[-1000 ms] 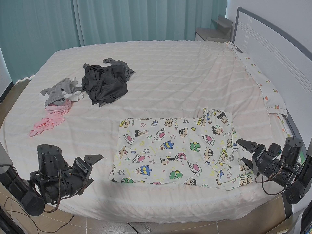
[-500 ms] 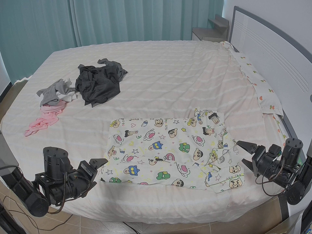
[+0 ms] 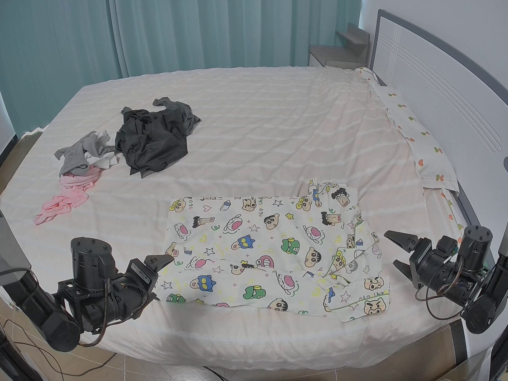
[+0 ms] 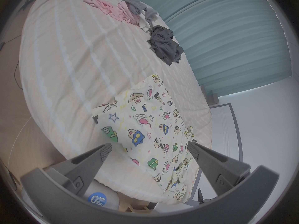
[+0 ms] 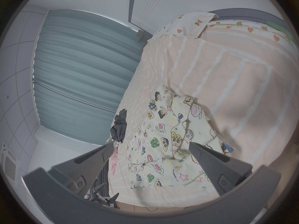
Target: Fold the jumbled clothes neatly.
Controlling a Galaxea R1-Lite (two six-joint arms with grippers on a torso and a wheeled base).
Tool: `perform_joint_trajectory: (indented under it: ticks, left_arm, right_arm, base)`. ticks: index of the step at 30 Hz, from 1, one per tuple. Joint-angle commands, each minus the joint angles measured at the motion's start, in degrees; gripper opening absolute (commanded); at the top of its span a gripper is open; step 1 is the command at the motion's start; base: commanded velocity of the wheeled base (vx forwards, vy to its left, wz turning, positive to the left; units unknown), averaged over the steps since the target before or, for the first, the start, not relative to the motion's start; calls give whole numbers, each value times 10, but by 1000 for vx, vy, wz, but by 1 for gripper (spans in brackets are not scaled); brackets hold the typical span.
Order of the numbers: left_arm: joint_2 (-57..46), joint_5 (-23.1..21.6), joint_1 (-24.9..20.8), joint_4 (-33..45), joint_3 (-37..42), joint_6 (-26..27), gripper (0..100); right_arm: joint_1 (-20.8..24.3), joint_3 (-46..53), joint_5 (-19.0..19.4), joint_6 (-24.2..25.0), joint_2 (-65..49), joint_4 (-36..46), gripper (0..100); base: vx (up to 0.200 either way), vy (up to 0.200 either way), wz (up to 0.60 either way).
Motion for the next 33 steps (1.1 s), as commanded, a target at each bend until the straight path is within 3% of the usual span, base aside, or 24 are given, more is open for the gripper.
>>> perform_joint_trajectory:
  ticks: [1,17,22,26,28,29,30,32,33]
  left_arm:
    - [1,0,0,0,0,0,100]
    - [2,2,0,-1,0,2,100]
    - [-1,5,2,-2,0,17,100]
    - [-8,5,10,-3,-2,79,100]
    - [-5,1,45,-3,-14,170,100]
    - [-5,1,45,-3,-14,170,100]
    - [1,-7,93,7,-57,253,100]
    - [29,-29,140,40,-103,355,100]
    - [30,-31,144,44,-106,362,100]
  right_arm:
    - [0,0,0,0,1,-8,100]
    - [0,0,-2,-3,1,-8,100]
    - [1,1,-4,-6,1,-8,100]
    - [0,1,-4,-8,-3,-8,100]
    - [1,3,-4,-13,-3,-8,100]
    - [1,3,-4,-13,-3,-8,100]
    - [3,3,-5,-17,-4,-8,100]
    - [4,4,-5,-21,-4,-8,100]
    - [4,4,-5,-22,-4,-8,100]
  base:
    - [200,0,0]
    - [200,0,0]
    - [0,0,0]
    - [0,0,0]
    - [0,0,0]
    - [0,0,0]
    - [0,0,0]
    - [0,0,0]
    - [0,0,0]
